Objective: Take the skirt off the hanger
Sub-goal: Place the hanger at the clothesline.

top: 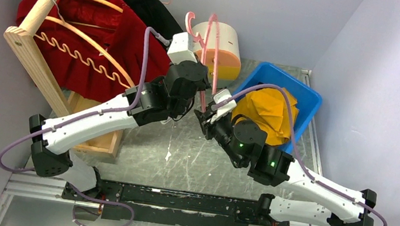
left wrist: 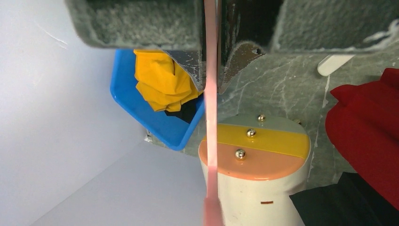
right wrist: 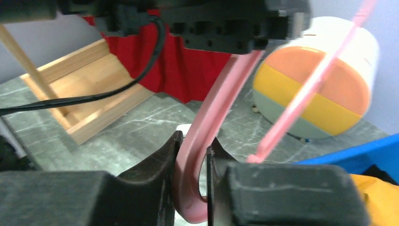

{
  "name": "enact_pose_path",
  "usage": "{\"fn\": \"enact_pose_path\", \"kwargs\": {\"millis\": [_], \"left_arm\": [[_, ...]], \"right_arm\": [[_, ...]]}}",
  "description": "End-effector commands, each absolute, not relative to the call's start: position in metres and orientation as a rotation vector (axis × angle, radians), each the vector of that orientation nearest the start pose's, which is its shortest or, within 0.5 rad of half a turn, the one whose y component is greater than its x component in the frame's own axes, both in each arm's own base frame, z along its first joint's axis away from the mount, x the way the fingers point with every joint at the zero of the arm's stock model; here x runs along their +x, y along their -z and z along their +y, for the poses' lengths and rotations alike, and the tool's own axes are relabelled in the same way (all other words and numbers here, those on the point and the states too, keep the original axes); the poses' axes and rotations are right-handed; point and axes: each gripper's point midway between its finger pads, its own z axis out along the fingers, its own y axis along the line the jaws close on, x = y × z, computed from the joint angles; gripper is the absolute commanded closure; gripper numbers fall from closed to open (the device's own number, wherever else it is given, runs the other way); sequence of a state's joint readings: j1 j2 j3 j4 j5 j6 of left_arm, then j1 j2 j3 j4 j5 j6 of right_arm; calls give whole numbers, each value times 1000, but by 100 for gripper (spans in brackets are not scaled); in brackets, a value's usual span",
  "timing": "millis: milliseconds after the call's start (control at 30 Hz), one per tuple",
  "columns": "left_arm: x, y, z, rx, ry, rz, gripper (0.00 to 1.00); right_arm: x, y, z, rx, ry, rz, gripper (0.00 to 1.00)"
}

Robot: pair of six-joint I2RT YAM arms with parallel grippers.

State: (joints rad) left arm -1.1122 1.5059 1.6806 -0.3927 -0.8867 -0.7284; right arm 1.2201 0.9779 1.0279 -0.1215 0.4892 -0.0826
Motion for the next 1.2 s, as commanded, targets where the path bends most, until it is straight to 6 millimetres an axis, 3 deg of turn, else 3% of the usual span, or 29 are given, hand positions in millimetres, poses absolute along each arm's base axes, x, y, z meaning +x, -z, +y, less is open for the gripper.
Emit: {"fn": "enact_pose_path", "kwargs": {"millis": [0, 33, 167, 233, 400, 500, 700, 900, 1167], "left_arm": [[286, -421, -328, -254, 647, 1686, 93], [285, -422, -328, -246, 654, 1683, 92], [281, -426, -326, -207, 680, 1657, 81], [279, -428, -326, -184, 697, 1647, 69], [264, -440, -337, -52, 804, 1589, 24], [252, -454, -347, 42, 894, 1545, 15], [225, -477, -363, 220, 1024, 1507, 1], [186, -488, -364, 409, 1165, 1440, 0], [133, -490, -354, 605, 1348, 1395, 0]], "right_arm": [[204, -373, 271, -555, -457, 1480, 94], [204, -375, 269, -541, -463, 1484, 100], [203, -380, 264, -503, -482, 1487, 100], [203, -380, 261, -480, -486, 1496, 100], [207, -384, 250, -415, -460, 1518, 100], [208, -389, 245, -406, -437, 1522, 100], [211, -397, 222, -370, -357, 1532, 100], [205, -398, 190, -374, -300, 1551, 100], [181, -429, 152, -359, -402, 1525, 100]]}}
